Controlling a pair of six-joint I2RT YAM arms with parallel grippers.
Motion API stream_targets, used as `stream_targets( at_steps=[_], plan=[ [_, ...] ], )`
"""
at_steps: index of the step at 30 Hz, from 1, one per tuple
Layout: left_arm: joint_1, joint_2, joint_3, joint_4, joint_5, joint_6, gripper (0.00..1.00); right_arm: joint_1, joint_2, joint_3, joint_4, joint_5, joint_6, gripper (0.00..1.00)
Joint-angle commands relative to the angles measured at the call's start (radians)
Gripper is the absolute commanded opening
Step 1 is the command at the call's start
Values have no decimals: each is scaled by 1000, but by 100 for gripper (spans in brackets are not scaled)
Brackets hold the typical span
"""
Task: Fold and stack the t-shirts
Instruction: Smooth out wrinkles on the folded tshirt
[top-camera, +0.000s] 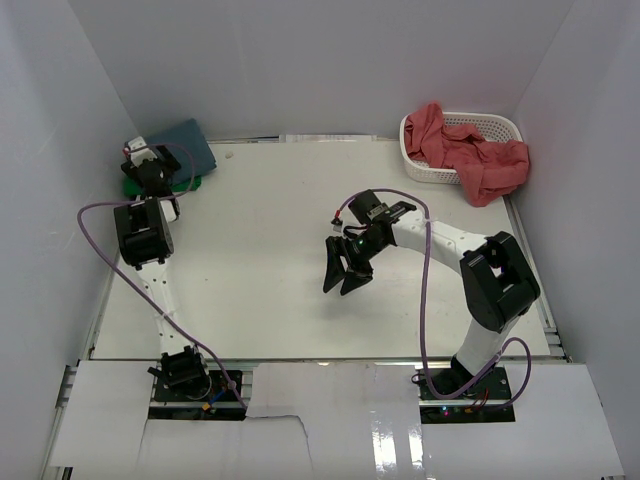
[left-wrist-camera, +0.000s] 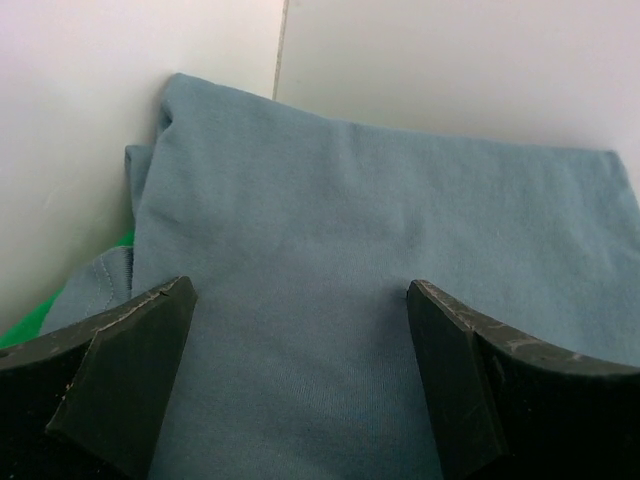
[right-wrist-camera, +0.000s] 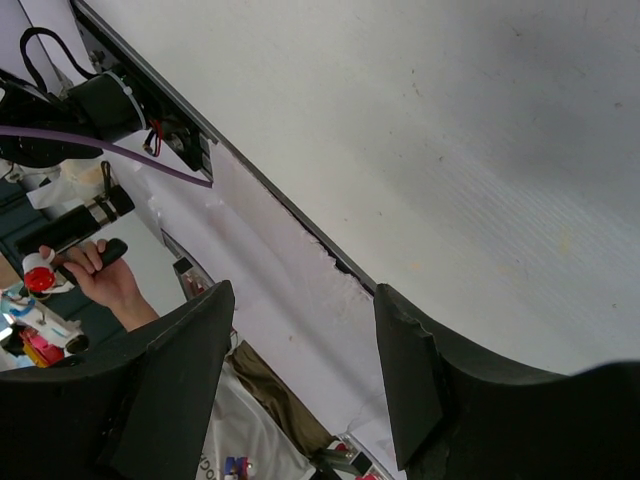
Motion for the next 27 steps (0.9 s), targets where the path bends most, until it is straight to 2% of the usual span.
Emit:
stream_targets(
  at_steps=[1,6,11,15,19,21,25,27],
  plan=[
    [-10,-125,34,-114,22,31,98,5,-44,-6,25,-27,6,65],
    [-21,-315,-46,-209,61,73,98,5,-86,-34,51,-30,8,65],
    [-22,-518,-170,-369,37,-22,98,5,-145,-80,86,-30,3,65],
    [-22,-645,-151,-678,37,-128,98,3,-195,-124,106,-29,-9,65],
    [-22,-724,-124,-932,140,-130,98,5,-234,-161,128,-30,-18,65],
    [-24,-785,-156,-1041,114,-154,98,5,-251,-169,135,-27,-24,66],
    [-24,-970,-325,-1090,75,-148,98,5,-271,-172,146,-33,-43,66],
    [-22,-1110,-423,-1112,89,-148,98,3,-279,-174,152,-36,-47,66]
  ],
)
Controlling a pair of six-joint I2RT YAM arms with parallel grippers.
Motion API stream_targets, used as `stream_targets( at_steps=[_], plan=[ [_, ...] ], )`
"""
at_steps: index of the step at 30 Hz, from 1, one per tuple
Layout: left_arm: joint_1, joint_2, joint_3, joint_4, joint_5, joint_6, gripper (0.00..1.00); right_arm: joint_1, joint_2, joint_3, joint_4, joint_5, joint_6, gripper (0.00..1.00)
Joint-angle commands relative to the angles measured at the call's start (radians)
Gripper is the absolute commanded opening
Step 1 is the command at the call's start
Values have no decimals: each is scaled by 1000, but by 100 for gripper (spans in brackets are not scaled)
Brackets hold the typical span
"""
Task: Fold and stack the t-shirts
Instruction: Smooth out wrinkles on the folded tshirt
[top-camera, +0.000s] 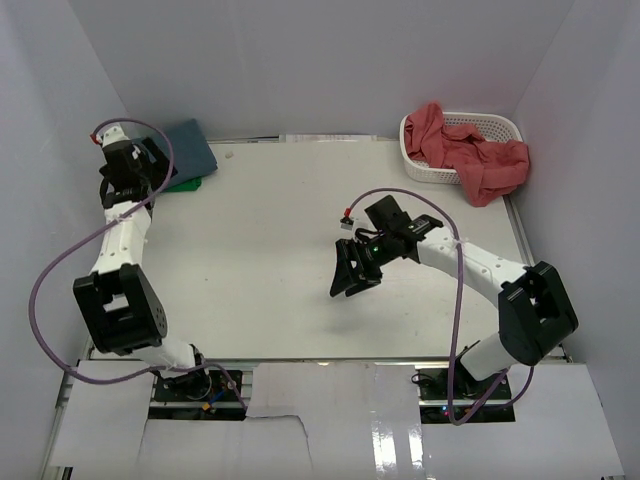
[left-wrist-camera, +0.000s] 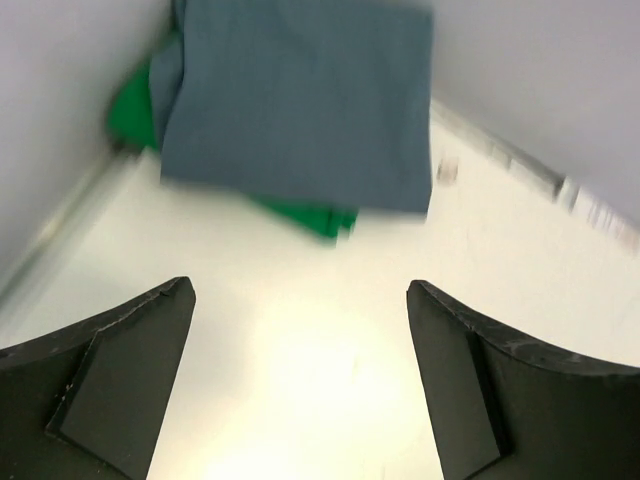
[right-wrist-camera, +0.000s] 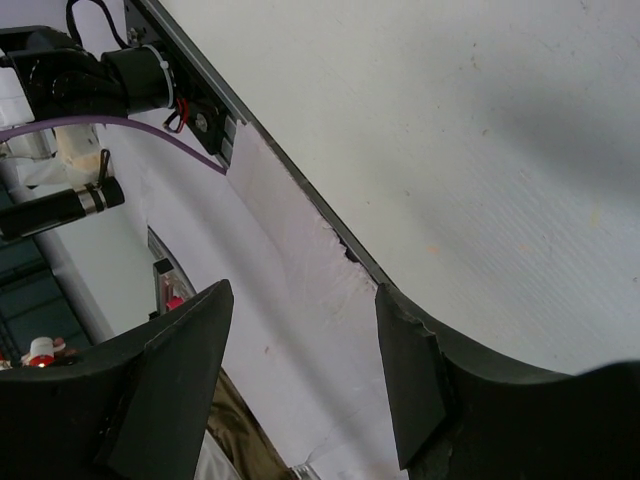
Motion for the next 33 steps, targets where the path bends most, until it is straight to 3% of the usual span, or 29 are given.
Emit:
stream_targets(
  at_steps=[1,8,16,22,33],
  plan=[
    [-2,-224,-103,-140,15,-22,98,5,-41,-4,37,-21,-34,66],
    [-7,-582,-264,-345,147,-49,98,3,-96,-26,36,14,-41,66],
    [-8,-876,-350,-568,123,-2,98,3,-181,-69,55,35,-41,66],
    [-8,-920,-413,-608,127,-23,98,3,-190,-73,59,29,-44,66],
    [-8,-900,-390,-605,155,3,98,3,-199,-89,74,31,-31,66]
  ],
)
